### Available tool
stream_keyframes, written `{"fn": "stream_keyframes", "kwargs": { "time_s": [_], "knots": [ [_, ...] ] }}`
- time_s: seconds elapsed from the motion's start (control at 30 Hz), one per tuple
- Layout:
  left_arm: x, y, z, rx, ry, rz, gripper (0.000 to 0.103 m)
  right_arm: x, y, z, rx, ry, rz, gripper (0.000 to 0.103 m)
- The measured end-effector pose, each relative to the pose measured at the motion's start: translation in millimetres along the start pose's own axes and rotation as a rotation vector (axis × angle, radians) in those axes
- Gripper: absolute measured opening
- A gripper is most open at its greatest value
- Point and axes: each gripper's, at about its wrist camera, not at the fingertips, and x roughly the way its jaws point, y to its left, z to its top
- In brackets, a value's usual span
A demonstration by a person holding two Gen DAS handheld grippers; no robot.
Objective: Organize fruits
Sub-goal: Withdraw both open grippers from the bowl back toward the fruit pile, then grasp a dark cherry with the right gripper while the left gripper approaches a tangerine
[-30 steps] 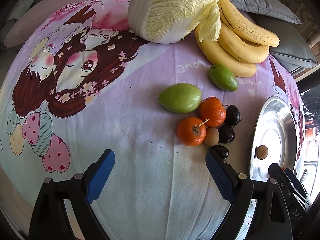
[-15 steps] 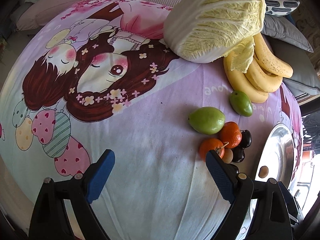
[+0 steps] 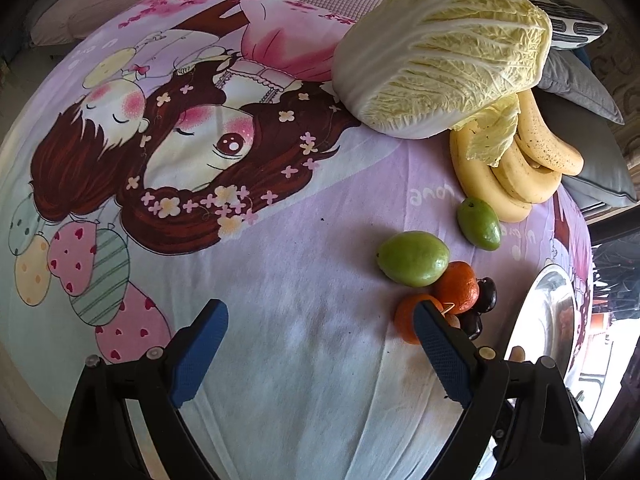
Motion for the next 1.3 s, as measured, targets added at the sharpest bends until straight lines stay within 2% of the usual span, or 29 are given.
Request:
{"fn": "stream_keyframes", "kwargs": {
  "time_s": [0.1,0.37,0.47,0.57,0.67,0.93,1.0,1.2,1.27,1.3],
  "knots": [
    [0.7,5.1,5.0,-0.005,-0.009,-0.011,0.096,4.1,2.5,0.6,-0.016,0.019,0.011,0.103],
    [-5.6,14.6,19.0,-0.007,-0.108,-0.017,0.096,4.9,5.1,12.5,-0.082,0.055,0.033,0.103],
    [-10.2,8.8,23.0,0.016,-0.136,-0.013,0.096,13.6,3.7,12.7,-0.090,0.114,0.068,0.103],
    [-12.1,3.0,24.0,0.018,-0.101,-0.036,0.096,16.9,4.8,8.8,-0.110,0.140,0.080,0.103],
    [-15.0,-1.1,12.5,0.011,-0.056,-0.035,0.096,8.9,7.1,9.9,-0.144,0.102,0.074,0.103],
    [-10.2,2.9,23.5,0.000,-0.019,-0.055,0.096,-5.9,22.9,22.2,-0.262,0.110,0.015,0.103],
    [-10.7,-1.9,16.0,0.011,-0.020,-0.061,0.096,-6.7,27.5,24.2,-0.278,0.117,-0.010,0.103],
    [2.5,-16.7,19.9,0.032,0.006,-0.104,0.096,-2.7,34.5,26.0,-0.288,0.126,-0.007,0.102],
    [3.7,-21.1,20.1,0.037,0.013,-0.114,0.096,0.4,36.0,24.8,-0.294,0.129,-0.009,0.099],
    [4.9,-22.3,20.7,0.036,0.018,-0.125,0.096,2.0,37.2,24.1,-0.299,0.132,-0.006,0.094]
  ]
}}
